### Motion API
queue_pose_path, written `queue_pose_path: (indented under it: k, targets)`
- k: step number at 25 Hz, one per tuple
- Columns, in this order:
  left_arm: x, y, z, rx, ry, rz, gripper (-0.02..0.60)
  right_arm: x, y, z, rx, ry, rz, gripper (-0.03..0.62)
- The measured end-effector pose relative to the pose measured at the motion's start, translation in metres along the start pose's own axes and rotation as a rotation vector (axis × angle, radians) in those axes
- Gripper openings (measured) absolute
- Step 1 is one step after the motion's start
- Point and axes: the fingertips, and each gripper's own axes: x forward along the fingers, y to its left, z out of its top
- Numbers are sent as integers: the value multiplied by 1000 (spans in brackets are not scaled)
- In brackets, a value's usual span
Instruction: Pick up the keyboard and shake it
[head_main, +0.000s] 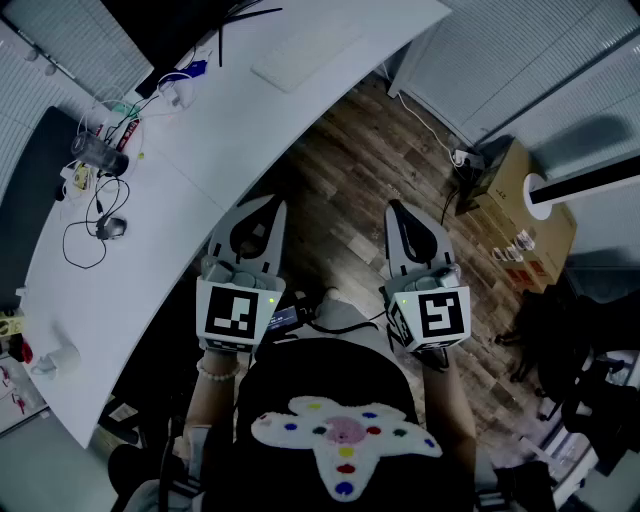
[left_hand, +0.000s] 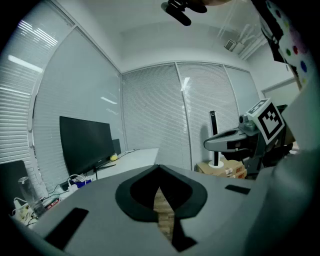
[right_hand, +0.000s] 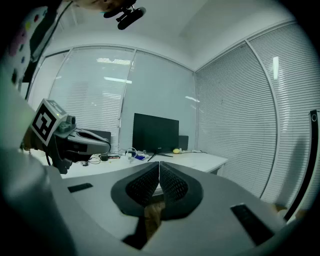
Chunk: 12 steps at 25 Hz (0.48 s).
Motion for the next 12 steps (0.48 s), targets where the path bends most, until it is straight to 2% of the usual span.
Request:
queue_pose_path:
  k: [9, 12]
  targets:
    - [13, -5, 8, -80, -22, 7, 15, 7, -8, 0, -17, -3, 24, 32]
    - [15, -4, 7, -73, -21, 11, 15, 10, -12, 0, -3, -11, 20, 34]
